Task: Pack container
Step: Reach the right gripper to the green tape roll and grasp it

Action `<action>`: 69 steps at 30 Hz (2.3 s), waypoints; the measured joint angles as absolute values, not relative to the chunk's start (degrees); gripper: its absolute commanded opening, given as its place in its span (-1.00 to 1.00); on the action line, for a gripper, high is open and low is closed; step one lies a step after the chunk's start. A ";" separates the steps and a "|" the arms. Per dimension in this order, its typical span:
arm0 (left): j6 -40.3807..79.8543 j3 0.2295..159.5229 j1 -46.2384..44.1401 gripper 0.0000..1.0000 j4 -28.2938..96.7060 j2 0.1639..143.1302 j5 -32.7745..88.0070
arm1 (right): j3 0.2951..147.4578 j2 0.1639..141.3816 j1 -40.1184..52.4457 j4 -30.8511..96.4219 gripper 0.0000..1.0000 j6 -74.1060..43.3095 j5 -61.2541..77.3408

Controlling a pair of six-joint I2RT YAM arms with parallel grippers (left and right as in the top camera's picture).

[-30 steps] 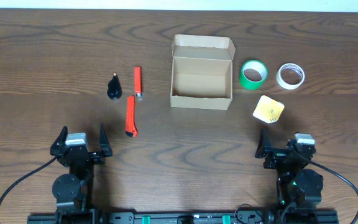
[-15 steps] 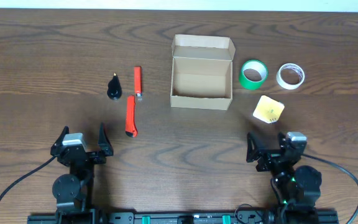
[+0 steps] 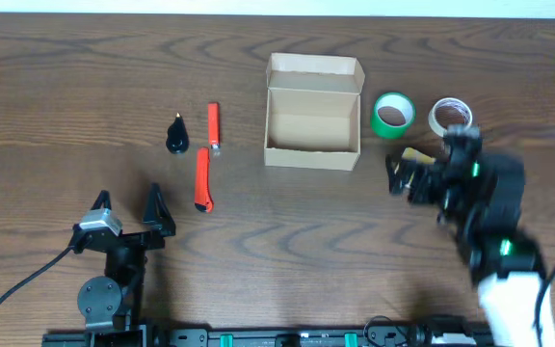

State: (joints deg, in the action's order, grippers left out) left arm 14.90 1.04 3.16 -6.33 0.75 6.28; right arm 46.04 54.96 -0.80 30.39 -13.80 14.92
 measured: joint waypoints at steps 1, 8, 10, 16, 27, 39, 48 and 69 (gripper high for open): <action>15.27 1.06 3.16 0.91 -5.87 0.75 6.98 | 49.78 58.02 -0.80 32.49 0.99 -13.06 15.07; 15.25 10.04 3.16 0.91 11.49 5.54 10.50 | 70.96 72.12 -0.80 39.09 0.98 -9.63 16.36; 13.82 15.03 3.16 0.91 13.91 10.59 10.76 | 74.30 73.84 -0.80 39.92 0.98 -9.08 16.58; 8.38 35.33 3.16 0.90 22.00 34.13 11.27 | 78.11 77.95 -0.80 42.76 0.98 -8.32 16.21; -0.12 73.97 7.20 0.91 35.51 79.24 13.17 | 78.22 81.45 -0.80 48.03 0.98 -7.66 18.90; -0.51 79.22 14.52 0.91 35.90 91.74 14.70 | 91.57 97.23 -4.10 59.27 0.99 -10.68 13.65; -0.73 79.29 14.52 0.90 37.28 91.72 14.85 | 101.43 109.32 -6.52 61.43 0.99 -10.02 5.43; -1.34 79.29 14.52 0.90 37.32 91.72 14.83 | 101.56 125.75 -6.42 51.70 0.75 -10.28 -1.17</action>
